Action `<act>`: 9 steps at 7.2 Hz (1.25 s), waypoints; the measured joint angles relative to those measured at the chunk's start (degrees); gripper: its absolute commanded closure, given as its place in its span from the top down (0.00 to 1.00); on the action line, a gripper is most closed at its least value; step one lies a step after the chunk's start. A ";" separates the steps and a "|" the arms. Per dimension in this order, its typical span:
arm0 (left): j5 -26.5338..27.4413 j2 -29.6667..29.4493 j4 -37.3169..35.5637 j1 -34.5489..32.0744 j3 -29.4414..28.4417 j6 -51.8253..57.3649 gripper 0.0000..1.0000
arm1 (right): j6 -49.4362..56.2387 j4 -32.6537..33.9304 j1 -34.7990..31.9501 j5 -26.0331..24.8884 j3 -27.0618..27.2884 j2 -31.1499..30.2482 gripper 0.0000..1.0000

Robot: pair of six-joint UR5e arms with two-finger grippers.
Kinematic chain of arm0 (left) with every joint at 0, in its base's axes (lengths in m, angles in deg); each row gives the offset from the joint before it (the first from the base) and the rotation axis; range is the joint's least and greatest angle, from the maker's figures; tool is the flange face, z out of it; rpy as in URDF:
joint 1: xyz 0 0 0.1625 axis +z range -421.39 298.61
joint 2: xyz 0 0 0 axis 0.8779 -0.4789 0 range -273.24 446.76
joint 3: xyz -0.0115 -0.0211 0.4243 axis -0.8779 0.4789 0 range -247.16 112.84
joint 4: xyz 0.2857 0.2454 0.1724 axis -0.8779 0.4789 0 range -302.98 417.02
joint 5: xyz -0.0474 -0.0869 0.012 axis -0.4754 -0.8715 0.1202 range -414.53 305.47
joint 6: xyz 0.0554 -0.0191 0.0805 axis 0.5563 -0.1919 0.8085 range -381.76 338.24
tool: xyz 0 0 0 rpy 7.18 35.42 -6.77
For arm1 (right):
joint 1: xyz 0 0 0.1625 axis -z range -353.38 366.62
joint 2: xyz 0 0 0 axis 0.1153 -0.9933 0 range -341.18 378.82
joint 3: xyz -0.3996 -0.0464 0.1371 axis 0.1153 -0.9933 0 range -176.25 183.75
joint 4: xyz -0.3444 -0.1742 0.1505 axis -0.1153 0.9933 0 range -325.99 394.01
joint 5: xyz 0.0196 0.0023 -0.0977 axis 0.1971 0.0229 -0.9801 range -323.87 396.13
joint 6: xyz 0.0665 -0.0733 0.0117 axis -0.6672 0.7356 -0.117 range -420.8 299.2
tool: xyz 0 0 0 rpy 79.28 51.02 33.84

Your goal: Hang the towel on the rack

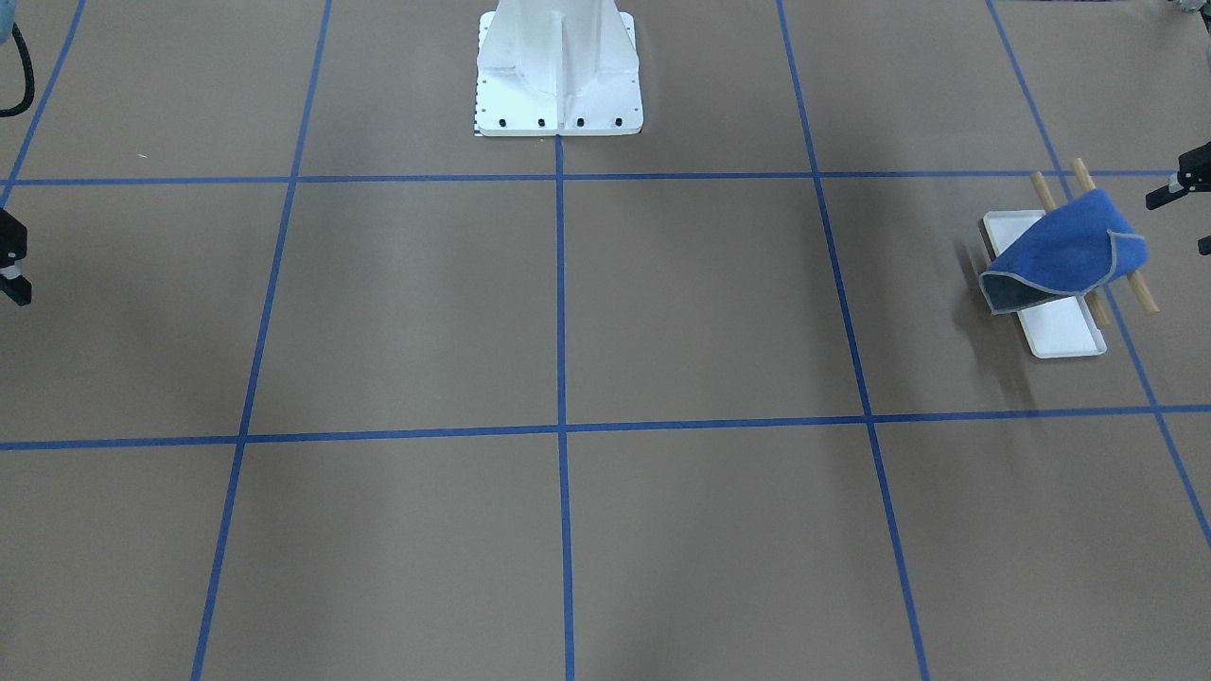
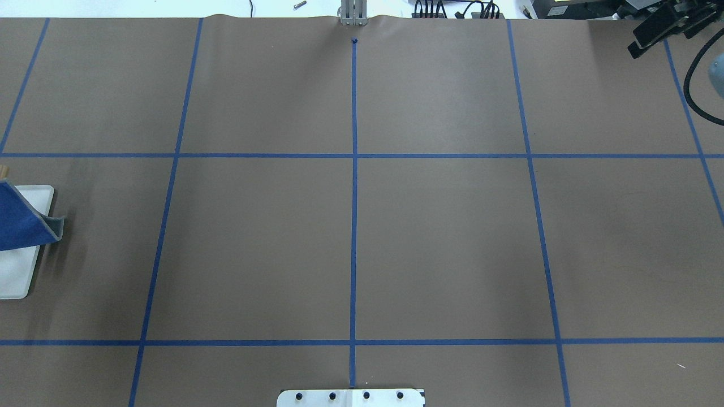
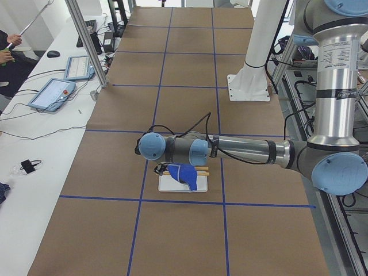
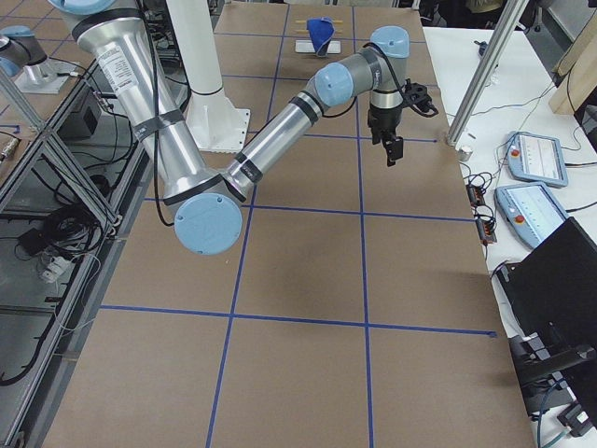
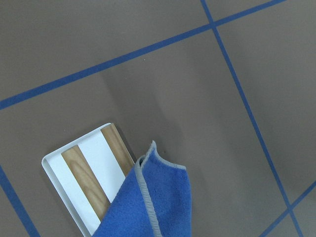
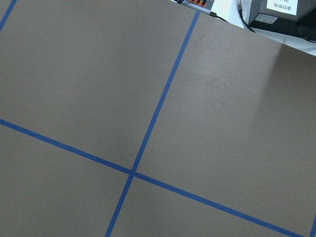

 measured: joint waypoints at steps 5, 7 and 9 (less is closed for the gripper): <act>14.42 -5.12 -0.10 -11.69 -0.46 -12.36 0.98 | 11.75 0.09 -10.49 1.55 -12.98 -3.79 1.00; 19.74 -2.84 0.90 -12.88 -0.76 -14.24 0.98 | 15.45 -0.23 -14.39 1.16 -17.74 -9.03 1.00; 21.15 -0.56 3.98 -12.86 -1.54 -15.76 0.98 | 18.61 -0.58 -16.87 0.77 -19.77 -15.11 1.00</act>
